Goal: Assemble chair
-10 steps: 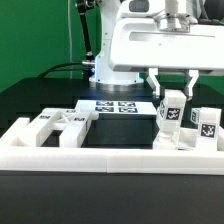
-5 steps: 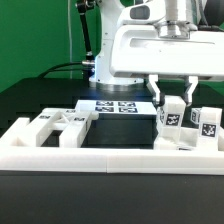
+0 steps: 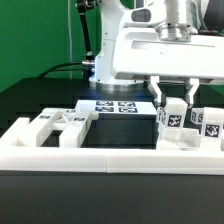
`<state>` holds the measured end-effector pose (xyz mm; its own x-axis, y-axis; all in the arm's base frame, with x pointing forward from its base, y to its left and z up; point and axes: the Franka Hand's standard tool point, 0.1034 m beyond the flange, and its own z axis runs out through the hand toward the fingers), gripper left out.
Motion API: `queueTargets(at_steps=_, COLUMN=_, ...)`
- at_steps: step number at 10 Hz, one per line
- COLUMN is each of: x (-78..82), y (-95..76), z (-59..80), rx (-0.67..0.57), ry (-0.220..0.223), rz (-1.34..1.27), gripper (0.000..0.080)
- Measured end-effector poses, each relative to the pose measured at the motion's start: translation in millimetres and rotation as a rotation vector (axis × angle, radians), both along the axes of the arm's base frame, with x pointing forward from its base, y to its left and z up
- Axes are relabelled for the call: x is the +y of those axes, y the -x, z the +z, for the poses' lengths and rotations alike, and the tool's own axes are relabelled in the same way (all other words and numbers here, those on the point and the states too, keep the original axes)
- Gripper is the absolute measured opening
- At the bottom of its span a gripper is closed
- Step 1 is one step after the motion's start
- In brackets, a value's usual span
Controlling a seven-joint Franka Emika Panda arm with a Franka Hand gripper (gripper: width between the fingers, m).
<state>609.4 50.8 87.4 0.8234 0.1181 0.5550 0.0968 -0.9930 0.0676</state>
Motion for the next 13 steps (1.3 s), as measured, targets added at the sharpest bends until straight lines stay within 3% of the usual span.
queueTargets(at_steps=3, x=3.1, y=0.5, z=-3.9, rx=-0.014, ry=0.002, rz=-0.003, gripper=0.0291)
queueTargets(at_steps=4, x=2.0, y=1.7, z=-6.6, rx=0.006, ry=0.001, rz=-0.004, gripper=0.0365)
queueTargets(at_steps=5, x=2.0, y=1.9, z=-7.0, rx=0.006, ry=0.001, rz=-0.004, gripper=0.05)
queueTargets(at_steps=6, x=2.0, y=2.0, z=-7.2, rx=0.007, ry=0.001, rz=-0.004, gripper=0.05)
queueTargets(at_steps=7, x=1.9, y=2.1, z=-7.5, rx=0.007, ry=0.001, rz=-0.004, gripper=0.0621)
queueTargets(at_steps=9, x=0.1, y=1.5, z=-4.9, rx=0.034, ry=0.004, rz=0.003, gripper=0.0641)
queueTargets(at_steps=13, x=-11.2, y=-4.9, z=16.5, rx=0.036, ry=0.011, rz=0.01, gripper=0.0649)
